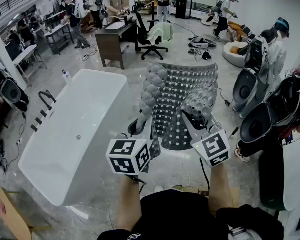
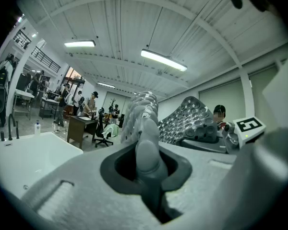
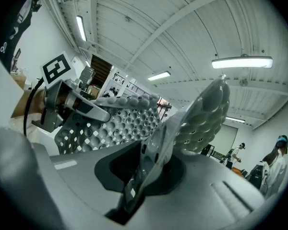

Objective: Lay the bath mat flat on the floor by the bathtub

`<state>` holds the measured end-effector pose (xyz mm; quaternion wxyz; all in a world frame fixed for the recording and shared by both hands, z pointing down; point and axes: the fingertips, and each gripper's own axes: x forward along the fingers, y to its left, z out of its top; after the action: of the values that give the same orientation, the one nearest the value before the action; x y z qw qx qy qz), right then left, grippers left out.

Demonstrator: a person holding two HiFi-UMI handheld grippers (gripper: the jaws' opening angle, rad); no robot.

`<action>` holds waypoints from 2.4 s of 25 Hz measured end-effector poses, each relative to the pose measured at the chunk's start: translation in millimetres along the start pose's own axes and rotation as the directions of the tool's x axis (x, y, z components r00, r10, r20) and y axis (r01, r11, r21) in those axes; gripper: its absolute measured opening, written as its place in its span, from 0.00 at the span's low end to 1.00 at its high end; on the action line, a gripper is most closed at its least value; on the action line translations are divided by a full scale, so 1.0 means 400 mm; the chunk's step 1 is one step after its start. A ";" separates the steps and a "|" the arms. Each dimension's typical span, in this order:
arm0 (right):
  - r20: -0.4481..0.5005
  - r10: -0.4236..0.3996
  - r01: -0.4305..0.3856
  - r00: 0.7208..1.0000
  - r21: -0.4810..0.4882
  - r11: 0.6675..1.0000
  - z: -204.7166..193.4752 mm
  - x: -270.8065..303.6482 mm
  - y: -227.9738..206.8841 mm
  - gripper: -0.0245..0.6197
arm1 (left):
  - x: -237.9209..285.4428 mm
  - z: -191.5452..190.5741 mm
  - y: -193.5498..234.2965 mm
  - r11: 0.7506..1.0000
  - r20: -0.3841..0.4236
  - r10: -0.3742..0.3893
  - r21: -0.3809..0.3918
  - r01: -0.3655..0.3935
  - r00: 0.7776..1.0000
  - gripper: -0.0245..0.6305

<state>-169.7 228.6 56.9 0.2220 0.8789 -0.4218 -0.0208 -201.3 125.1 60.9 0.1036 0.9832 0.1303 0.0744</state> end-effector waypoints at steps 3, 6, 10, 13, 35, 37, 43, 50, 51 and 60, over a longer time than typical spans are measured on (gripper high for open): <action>0.014 0.011 -0.012 1.000 0.030 0.999 -0.018 -0.006 -0.033 0.08 | 0.033 -0.009 -0.026 1.000 -0.007 -0.006 -0.002 0.006 1.000 0.08; 0.025 0.011 -0.013 1.000 0.059 0.998 -0.033 -0.009 -0.063 0.08 | 0.062 -0.017 -0.040 1.000 -0.017 -0.010 -0.007 0.010 1.000 0.08; 0.025 0.012 -0.014 1.000 0.113 0.993 -0.058 -0.005 -0.076 0.08 | 0.077 -0.028 -0.034 0.999 -0.039 -0.018 -0.029 0.016 0.999 0.08; 0.017 0.010 -0.013 1.000 0.147 0.989 -0.080 0.013 -0.103 0.08 | 0.104 -0.031 -0.020 0.999 -0.051 -0.009 -0.040 0.007 0.999 0.08; 0.039 -0.028 0.021 0.999 0.166 0.986 -0.106 0.073 -0.234 0.09 | 0.249 -0.013 0.018 0.995 -0.045 -0.020 -0.103 0.016 0.999 0.08; 0.045 -0.027 0.019 0.999 0.173 0.985 -0.110 0.085 -0.237 0.09 | 0.259 -0.018 0.029 0.995 -0.053 -0.015 -0.096 0.010 0.998 0.08; 0.009 -0.022 0.020 1.000 0.183 0.983 -0.150 0.168 -0.249 0.09 | 0.317 -0.041 0.096 0.993 -0.075 -0.006 -0.114 -0.002 0.997 0.08; -0.024 0.006 -0.001 1.000 0.183 0.983 -0.177 0.309 -0.279 0.09 | 0.413 -0.046 0.190 0.990 -0.097 -0.015 -0.140 0.001 0.995 0.08; -0.029 0.005 0.000 1.000 0.182 0.983 -0.179 0.325 -0.287 0.09 | 0.425 -0.042 0.202 0.990 -0.096 -0.014 -0.140 0.000 0.995 0.08; -0.014 0.027 -0.024 1.000 0.188 0.982 -0.166 0.531 -0.379 0.09 | 0.579 0.019 0.364 0.987 -0.111 0.008 -0.161 -0.026 0.994 0.08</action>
<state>92.9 176.6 86.9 0.1421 0.8904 -0.4314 0.0293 56.2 49.1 113.7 0.1752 0.9670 0.1208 0.1398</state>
